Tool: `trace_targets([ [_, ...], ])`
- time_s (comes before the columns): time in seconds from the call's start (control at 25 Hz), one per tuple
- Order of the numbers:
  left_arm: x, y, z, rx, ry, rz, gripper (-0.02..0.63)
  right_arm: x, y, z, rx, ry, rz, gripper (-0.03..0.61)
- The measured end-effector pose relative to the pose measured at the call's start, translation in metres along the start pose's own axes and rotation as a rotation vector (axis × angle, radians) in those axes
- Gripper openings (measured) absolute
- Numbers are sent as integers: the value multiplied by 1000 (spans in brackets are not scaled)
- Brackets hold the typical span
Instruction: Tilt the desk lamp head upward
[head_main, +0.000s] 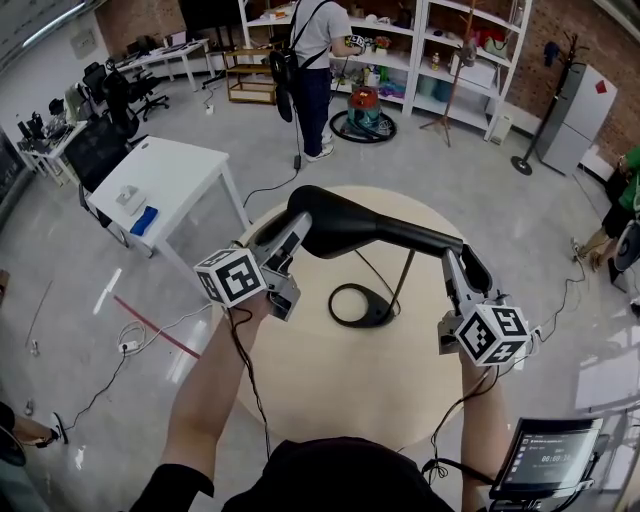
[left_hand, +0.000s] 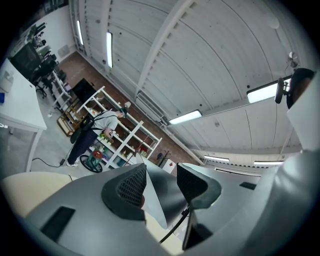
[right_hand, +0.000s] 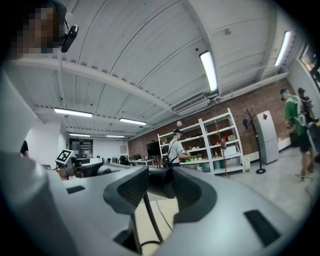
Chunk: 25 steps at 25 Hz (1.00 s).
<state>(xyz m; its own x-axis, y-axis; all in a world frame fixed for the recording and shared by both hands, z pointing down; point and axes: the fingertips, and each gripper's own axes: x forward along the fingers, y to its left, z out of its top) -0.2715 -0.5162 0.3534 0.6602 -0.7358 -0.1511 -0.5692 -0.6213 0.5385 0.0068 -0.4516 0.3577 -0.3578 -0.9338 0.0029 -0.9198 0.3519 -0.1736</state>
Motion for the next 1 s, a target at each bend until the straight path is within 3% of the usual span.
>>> trace_targets([
  [0.72, 12, -25, 32, 39, -38, -44, 202, -1, -2, -18, 47, 20, -1, 149],
  [1.0, 17, -40, 42, 56, -35, -68, 202, -6, -1, -32, -26, 97, 12, 147],
])
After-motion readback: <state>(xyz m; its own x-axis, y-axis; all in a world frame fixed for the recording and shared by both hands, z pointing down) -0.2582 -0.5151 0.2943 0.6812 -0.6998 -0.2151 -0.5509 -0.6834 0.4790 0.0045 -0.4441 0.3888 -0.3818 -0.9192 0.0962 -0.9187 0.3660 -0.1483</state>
